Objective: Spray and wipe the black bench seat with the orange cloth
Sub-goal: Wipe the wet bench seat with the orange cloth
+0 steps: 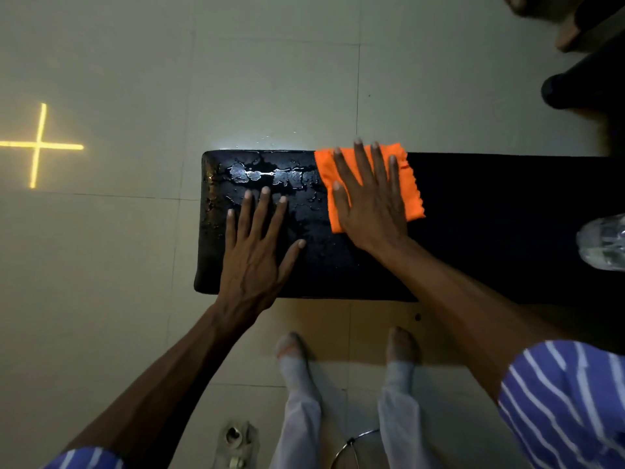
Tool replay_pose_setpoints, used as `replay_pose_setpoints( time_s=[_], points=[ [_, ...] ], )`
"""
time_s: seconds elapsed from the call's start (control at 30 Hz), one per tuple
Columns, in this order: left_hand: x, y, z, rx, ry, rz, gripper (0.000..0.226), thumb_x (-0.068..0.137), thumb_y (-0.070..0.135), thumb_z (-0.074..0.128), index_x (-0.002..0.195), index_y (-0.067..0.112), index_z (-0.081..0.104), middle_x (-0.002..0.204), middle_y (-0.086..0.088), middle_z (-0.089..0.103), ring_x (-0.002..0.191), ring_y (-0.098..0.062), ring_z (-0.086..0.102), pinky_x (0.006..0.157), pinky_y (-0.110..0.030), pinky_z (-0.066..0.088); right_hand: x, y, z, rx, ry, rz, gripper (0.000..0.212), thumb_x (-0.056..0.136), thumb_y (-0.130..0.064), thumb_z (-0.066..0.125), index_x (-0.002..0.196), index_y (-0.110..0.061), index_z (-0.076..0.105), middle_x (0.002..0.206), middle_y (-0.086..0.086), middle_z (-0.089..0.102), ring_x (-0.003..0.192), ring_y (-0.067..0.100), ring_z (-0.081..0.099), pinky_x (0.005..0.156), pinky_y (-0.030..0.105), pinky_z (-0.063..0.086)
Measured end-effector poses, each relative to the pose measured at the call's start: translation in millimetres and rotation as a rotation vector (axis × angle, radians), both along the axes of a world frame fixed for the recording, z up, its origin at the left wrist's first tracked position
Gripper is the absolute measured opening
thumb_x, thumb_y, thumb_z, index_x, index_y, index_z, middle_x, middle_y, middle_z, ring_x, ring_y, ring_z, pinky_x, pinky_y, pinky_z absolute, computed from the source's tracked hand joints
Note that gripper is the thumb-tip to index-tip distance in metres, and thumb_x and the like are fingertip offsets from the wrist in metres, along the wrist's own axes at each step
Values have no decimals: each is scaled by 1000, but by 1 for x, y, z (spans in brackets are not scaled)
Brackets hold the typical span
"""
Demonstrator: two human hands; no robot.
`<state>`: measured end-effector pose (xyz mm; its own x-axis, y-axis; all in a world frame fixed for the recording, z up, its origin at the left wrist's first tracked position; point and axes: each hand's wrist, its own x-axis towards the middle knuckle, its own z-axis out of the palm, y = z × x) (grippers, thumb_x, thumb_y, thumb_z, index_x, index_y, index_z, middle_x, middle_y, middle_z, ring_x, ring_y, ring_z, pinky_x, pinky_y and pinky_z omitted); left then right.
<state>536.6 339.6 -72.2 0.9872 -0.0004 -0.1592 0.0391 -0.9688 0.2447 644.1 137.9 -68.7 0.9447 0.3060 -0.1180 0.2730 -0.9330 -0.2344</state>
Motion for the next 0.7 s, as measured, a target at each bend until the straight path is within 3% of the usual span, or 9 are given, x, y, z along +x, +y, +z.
replay_pose_setpoints(
  time_s=[0.1,0.3,0.5,0.63,0.7],
  points=[
    [-2,-1,5,-25,-3,31,73,104,62,31,165,25,15,175,-3,4,162,-26,-4,131,-55,7,-1,-33,3,-42,27,179,57,114,-43,30,168,-32,17,178,3,8,166,26,2,134,52,2],
    [-7,13,3,-21,-5,53,73,104,60,33,165,24,15,175,-4,6,162,-29,-1,131,-54,8,29,33,-5,9,46,-211,56,110,-43,30,165,-33,29,176,8,22,165,31,10,134,52,-2],
    [-19,17,9,-63,-28,132,72,105,53,45,164,20,21,174,-7,10,162,-30,3,129,-56,14,-14,16,1,-14,50,249,57,113,-42,29,168,-33,17,179,2,7,166,25,0,134,51,2],
    [-26,28,4,-109,-45,166,71,105,52,46,163,18,24,174,-7,12,162,-29,4,129,-52,19,35,51,2,-19,124,12,57,112,-41,30,167,-34,20,178,5,12,166,28,5,134,50,-1],
    [-29,32,2,-110,-46,187,71,105,52,45,163,18,24,174,-6,11,162,-27,3,130,-50,20,38,90,6,16,139,-6,57,111,-39,31,167,-33,22,177,7,16,165,30,8,134,50,0]
  ],
)
